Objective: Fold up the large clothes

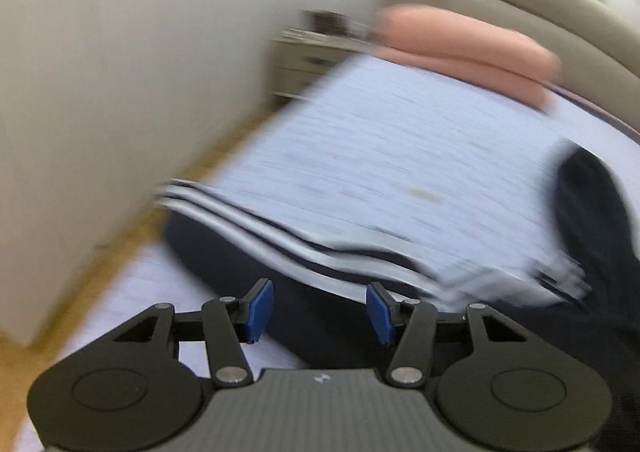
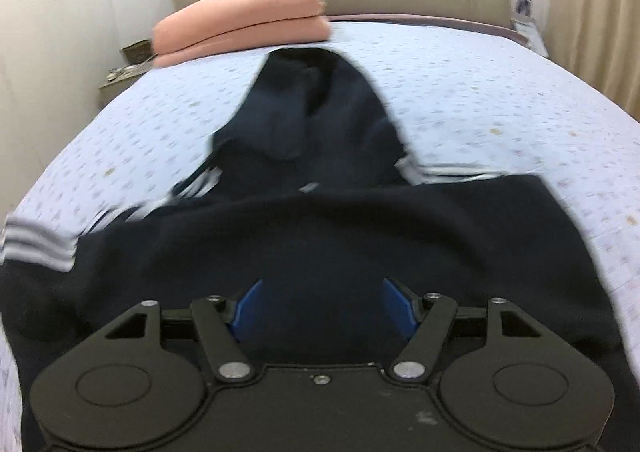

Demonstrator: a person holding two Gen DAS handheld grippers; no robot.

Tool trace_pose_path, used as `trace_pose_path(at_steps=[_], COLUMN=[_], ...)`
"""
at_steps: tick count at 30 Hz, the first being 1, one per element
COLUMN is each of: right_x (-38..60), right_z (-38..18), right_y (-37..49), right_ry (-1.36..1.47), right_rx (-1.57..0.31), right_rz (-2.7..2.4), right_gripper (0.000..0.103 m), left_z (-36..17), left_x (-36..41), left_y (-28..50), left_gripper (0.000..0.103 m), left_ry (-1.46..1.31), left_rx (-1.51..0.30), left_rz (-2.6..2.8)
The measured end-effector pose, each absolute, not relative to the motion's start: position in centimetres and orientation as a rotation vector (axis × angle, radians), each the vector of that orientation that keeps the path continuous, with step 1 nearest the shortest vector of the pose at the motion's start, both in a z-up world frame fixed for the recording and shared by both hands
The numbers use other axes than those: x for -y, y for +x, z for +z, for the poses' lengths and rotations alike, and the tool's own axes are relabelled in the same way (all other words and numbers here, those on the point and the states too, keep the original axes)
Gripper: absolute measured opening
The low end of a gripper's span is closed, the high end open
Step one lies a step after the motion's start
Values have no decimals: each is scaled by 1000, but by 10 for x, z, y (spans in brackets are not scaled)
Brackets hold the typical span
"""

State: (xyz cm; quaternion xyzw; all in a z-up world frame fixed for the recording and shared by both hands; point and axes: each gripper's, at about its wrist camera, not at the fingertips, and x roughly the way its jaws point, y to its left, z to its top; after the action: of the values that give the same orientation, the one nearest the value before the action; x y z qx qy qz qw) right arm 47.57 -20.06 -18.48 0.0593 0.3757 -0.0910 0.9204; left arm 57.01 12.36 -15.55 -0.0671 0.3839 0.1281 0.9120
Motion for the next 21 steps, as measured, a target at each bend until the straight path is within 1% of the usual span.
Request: trace_pose_path(at_steps=[1, 4, 6, 9, 12, 14, 16, 19, 20, 21], right_x=[193, 177, 171, 173, 172, 169, 168, 166, 166, 166], right_z=[-191, -207, -214, -219, -221, -222, -223, -224, -224, -224], right_y=[473, 467, 456, 456, 460, 459, 458, 457, 457, 457], right_ry=[118, 63, 31, 43, 36, 22, 16, 9, 6, 4], right_rx=[-776, -769, -721, -704, -696, -689, -684, -681, -681, -680], right_rz=[-177, -184, -200, -213, -222, -228, -233, -238, -240, -241], right_gripper=[80, 83, 85, 89, 90, 90, 90, 91, 91, 91], left_z=[-156, -160, -164, -173, -187, -202, -222, -237, -239, -240], left_x=[-146, -202, -227, -247, -263, -279, -296, -311, -312, -313], left_y=[574, 584, 592, 609, 613, 611, 609, 610, 615, 621], left_gripper=[58, 59, 59, 59, 60, 61, 62, 67, 63, 55], left_ry=[-159, -256, -289, -300, -362, -467, -629, -752, -759, -765], left_rx=[-788, -801, -801, -864, -887, -916, -932, -847, -847, -846], left_rz=[316, 396, 410, 380, 397, 421, 398, 351, 335, 321])
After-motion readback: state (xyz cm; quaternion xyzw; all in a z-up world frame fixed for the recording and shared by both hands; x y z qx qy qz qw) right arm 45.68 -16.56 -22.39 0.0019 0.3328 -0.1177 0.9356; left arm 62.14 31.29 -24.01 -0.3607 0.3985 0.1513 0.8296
